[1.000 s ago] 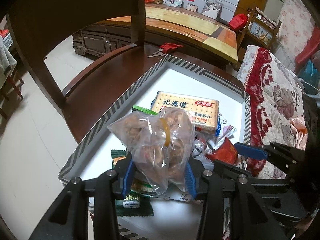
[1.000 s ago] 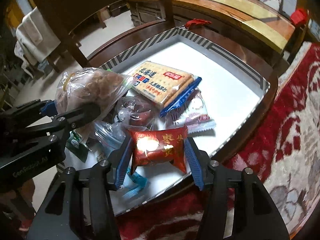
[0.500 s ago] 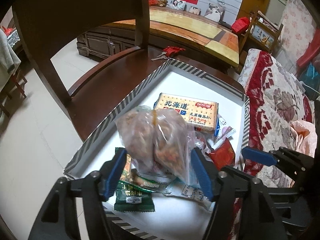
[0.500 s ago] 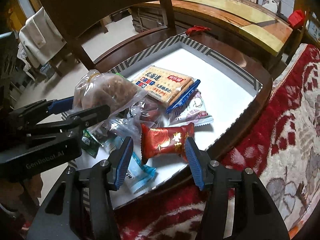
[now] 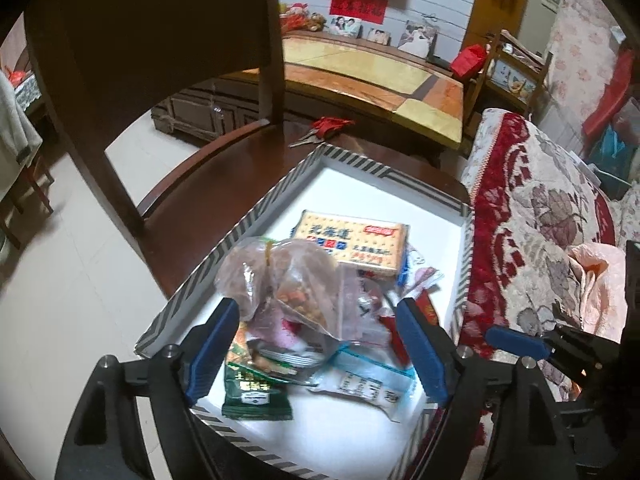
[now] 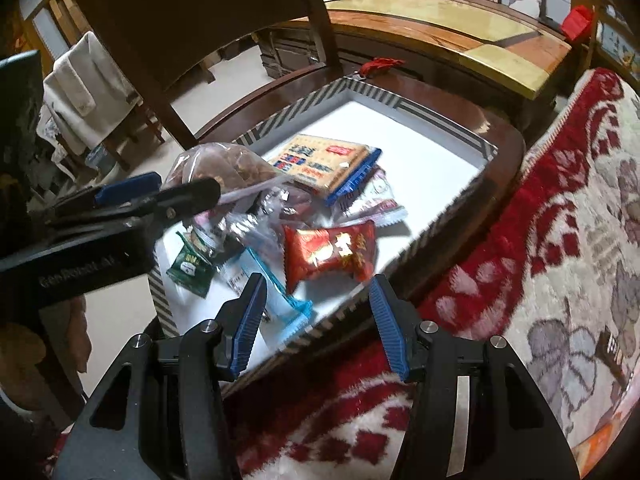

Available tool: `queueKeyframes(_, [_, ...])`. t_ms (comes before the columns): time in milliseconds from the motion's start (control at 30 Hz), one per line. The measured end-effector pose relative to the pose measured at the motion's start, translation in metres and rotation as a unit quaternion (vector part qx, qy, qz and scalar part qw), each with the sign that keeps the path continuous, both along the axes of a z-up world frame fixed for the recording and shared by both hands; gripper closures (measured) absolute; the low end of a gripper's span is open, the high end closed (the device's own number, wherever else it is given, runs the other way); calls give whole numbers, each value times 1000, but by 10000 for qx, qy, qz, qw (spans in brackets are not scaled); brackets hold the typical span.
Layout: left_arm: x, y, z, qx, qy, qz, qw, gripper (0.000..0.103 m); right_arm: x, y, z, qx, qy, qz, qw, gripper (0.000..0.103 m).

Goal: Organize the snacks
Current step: 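Move both grippers back to the blanket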

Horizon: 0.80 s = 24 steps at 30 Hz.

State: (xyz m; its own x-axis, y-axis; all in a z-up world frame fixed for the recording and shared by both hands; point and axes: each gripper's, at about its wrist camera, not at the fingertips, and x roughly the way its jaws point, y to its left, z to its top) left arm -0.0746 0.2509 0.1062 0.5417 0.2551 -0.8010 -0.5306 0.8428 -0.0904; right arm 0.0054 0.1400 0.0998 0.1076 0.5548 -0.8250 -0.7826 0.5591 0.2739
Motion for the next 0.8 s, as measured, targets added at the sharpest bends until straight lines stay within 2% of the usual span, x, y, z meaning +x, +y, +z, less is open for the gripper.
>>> queueKeyframes(433, [20,-50,2,-44,6,-629,9980,20,12,-74,-11,-8,175,-707,9973,50])
queueKeyframes(800, [44,-102,-6,-145,100,-1336,9909,19,16,-141,-19,-130,214,-1290,9913,50])
